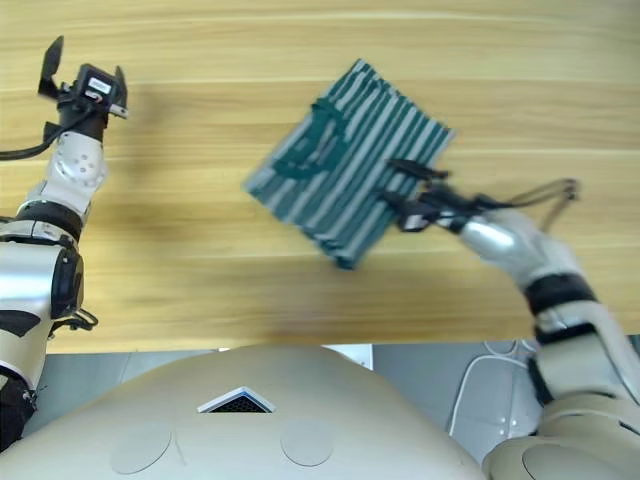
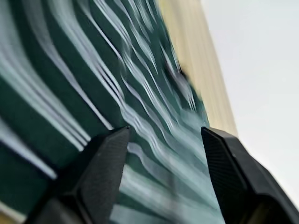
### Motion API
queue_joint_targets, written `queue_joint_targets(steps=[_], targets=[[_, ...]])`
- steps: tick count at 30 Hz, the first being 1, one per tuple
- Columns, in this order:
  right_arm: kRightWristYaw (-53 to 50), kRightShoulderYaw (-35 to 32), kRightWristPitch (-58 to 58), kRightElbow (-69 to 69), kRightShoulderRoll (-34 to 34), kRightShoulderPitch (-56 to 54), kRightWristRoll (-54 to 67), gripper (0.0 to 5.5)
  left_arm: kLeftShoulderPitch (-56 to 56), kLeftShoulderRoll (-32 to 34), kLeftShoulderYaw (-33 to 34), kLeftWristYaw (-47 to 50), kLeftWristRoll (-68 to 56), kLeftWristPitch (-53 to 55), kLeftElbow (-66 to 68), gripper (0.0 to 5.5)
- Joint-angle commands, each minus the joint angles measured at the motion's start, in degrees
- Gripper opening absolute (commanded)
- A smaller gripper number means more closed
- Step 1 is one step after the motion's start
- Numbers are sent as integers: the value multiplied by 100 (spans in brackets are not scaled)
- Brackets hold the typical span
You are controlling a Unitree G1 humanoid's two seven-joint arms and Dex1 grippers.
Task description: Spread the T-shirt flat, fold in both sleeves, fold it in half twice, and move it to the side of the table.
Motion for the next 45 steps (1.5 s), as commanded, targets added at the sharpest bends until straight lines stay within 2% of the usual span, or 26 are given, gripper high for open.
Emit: queue_joint_targets(steps=[1, 5, 7, 13, 16, 19, 23, 27, 30, 36, 38, 41, 45], targets=[[158, -443, -1, -935, 659, -101, 978, 283, -342, -212, -638, -3, 588, -536, -287, 413], [395, -882, 210, -1276, 1559, -339, 2479, 283, -525, -759, -1766, -678, 1381, -1864, -525, 413], [362, -1092, 495, -1179, 1878, -498, 2603, 283, -635, -1168, -2113, -994, 1525, -2270, -524, 413], [-354, -2123, 1524, -791, 2378, -1230, 2580, 283, -949, -2520, -2282, -1657, 1281, -2491, -152, 413], [-569, -2259, 1841, -429, 2483, -1581, 2243, 283, -1037, -2994, -2166, -1813, 1053, -2420, -83, 413], [-620, -2220, 1907, -291, 2534, -1686, 1927, 283, -1127, -3118, -2258, -1689, 1158, -2064, -44, 413], [-564, -2143, 1934, -183, 2627, -1830, 1626, 283, -873, -2874, -2503, -2521, 1257, -1883, 188, 413], [-422, -1950, 1934, -77, 2782, -2040, 1387, 283, -500, -2106, -2974, -2760, 1774, -1173, 367, 413], [-414, -1920, 1942, -11, 2807, -2083, 1257, 283, -178, -1600, -2990, -3091, 1654, -1066, 445, 413], [-472, -1614, 1940, -38, 2855, -1831, 739, 283, 415, -490, -2966, -2578, 1408, -1222, 91, 413], [-547, -1377, 1896, -58, 2848, -1590, 375, 283, 896, -107, -2770, -2372, 1109, -1589, -306, 413], [-590, -861, 1601, -141, 2724, -1199, -305, 283, 2056, 222, -2416, -2358, 395, -1992, -1662, 413], [175, -457, 921, -705, 2284, -691, -329, 283, 3162, 207, -1869, -2439, -578, -1138, -4052, 413]])
